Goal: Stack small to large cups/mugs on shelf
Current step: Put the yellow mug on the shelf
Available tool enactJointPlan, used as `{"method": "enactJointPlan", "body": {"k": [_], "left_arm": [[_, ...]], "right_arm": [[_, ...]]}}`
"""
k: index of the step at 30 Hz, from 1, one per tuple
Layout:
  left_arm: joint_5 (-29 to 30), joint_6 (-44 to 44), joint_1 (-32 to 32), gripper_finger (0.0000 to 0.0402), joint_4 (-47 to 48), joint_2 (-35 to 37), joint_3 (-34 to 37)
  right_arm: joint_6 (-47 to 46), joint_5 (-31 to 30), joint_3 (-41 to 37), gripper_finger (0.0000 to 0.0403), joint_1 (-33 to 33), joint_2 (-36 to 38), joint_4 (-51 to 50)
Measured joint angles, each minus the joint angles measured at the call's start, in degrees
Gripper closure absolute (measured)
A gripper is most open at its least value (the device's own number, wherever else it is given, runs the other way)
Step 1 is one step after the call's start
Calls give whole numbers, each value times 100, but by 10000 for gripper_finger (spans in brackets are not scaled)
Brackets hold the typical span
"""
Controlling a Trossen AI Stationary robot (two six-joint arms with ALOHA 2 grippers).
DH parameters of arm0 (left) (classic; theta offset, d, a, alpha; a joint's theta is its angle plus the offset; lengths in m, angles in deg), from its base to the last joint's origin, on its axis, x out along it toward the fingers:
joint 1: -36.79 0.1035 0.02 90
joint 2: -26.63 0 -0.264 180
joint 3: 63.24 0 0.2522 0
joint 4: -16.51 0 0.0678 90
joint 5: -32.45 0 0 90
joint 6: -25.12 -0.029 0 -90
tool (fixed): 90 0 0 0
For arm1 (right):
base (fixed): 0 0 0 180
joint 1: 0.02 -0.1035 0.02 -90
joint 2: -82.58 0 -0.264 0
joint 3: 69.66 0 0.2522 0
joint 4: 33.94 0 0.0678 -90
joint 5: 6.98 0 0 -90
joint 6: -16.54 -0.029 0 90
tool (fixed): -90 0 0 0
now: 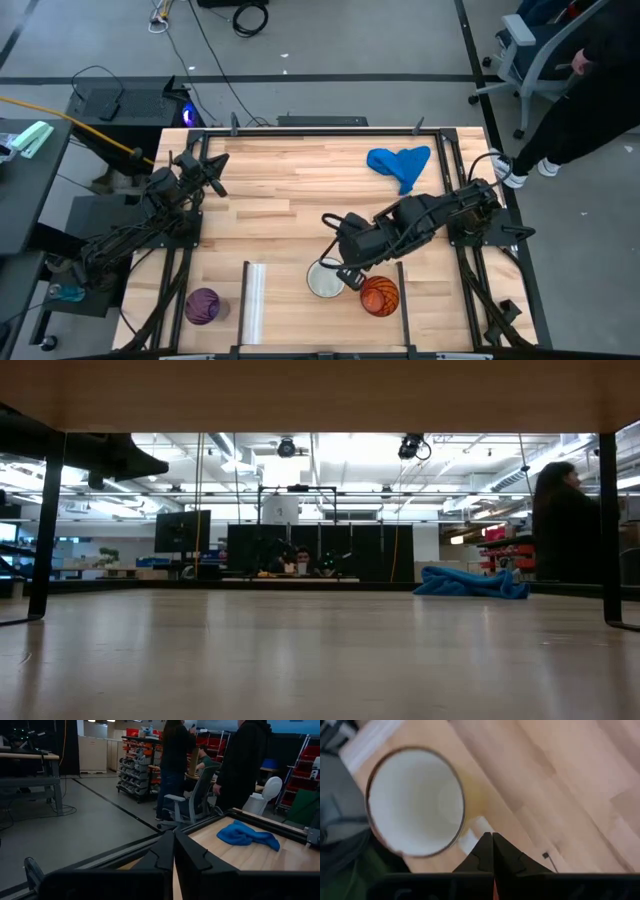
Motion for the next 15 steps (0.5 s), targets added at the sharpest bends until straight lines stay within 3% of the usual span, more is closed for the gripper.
{"method": "enactJointPlan", "body": {"k": [11,15], "left_arm": [[0,116,-2,382,270,0,0],[-1,135,-2,385,343,-1,0]], "right_arm": [[-699,-342,0,403,-99,0,0],[-832,-168,-123,403,-99,-50,5]]}}
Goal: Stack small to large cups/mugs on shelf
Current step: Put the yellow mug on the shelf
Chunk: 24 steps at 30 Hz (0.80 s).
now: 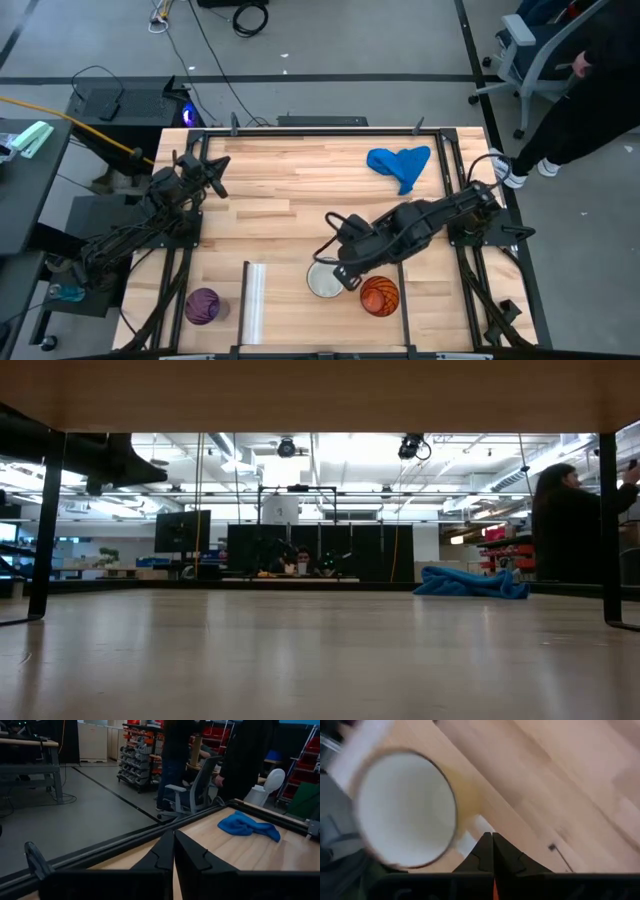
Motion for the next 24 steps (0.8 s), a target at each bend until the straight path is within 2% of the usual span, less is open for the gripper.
{"method": "enactJointPlan", "body": {"k": [7,24], "left_arm": [[-1,18,0,377,80,1,0],[0,18,0,377,162,-1,-2]], "right_arm": [[-43,279,-498,403,-22,-74,-7],[587,455,-451,403,-230,-65,42]]}}
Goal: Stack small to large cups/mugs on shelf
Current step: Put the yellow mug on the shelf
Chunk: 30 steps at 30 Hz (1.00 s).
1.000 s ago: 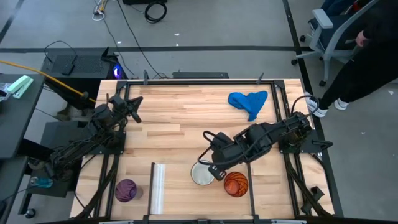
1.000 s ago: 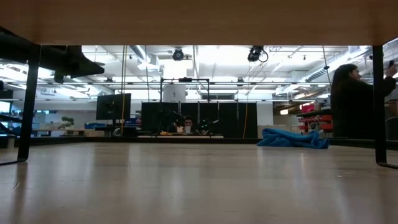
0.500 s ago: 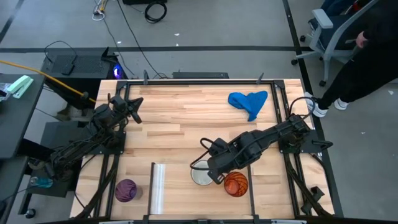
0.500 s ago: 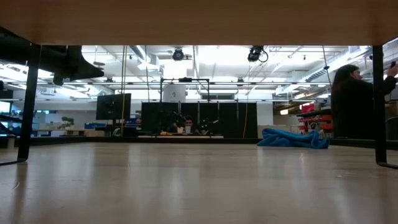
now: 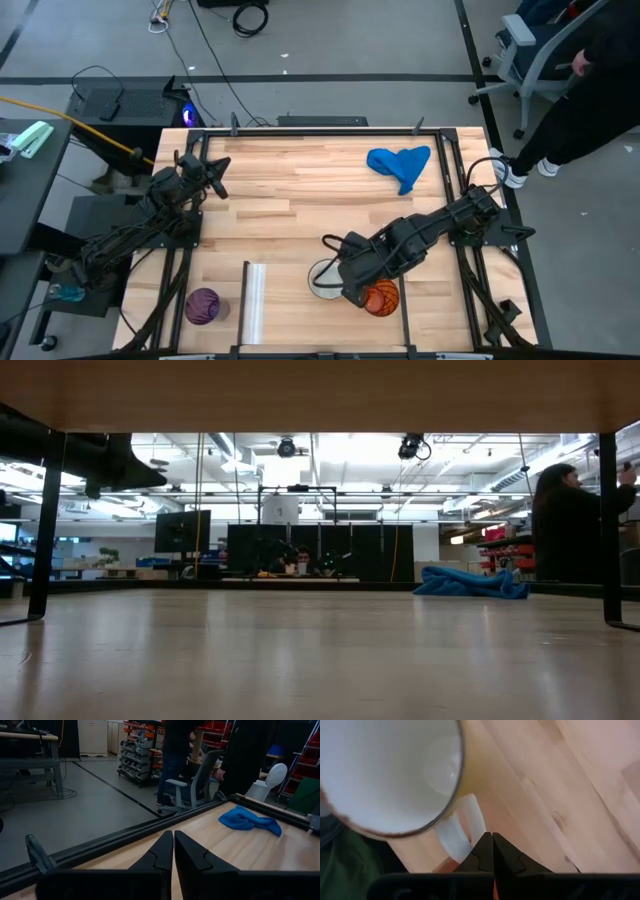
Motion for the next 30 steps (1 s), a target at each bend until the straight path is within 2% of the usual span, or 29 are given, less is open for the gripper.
{"method": "enactJointPlan", "body": {"k": [17,30], "left_arm": [[-1,2,0,378,11,0,2],[0,2,2,377,11,2,2]], "right_arm": [[1876,54,4,403,70,0,736],[2359,368,4,403,69,0,1121]]}}
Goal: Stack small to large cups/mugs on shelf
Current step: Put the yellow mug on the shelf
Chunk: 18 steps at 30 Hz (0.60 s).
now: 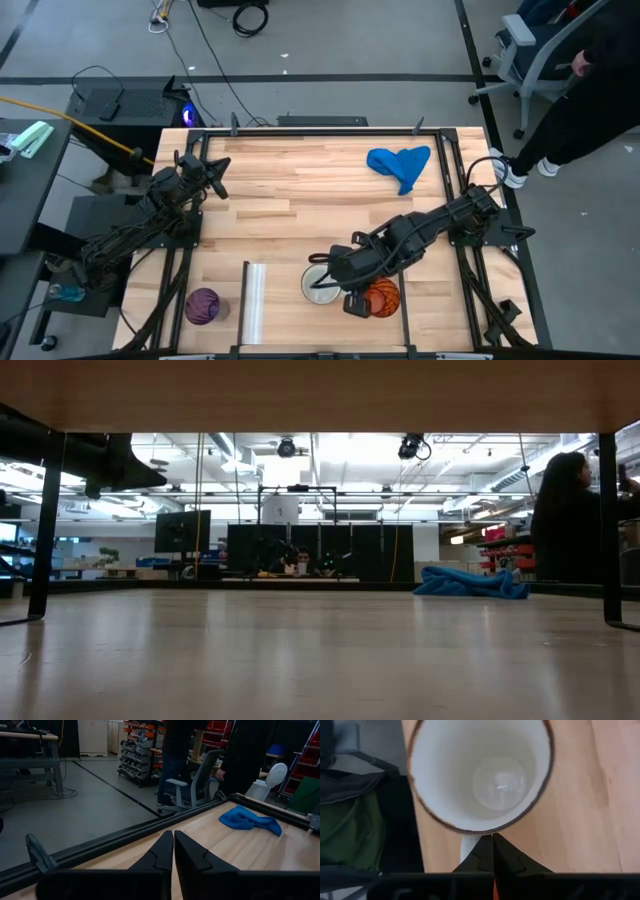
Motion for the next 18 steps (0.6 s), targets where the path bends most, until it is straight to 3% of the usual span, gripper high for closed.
{"method": "enactJointPlan", "body": {"k": [18], "left_arm": [[-76,64,0,377,-9,0,-2]], "right_arm": [[131,289,2,403,-133,9,294]]}}
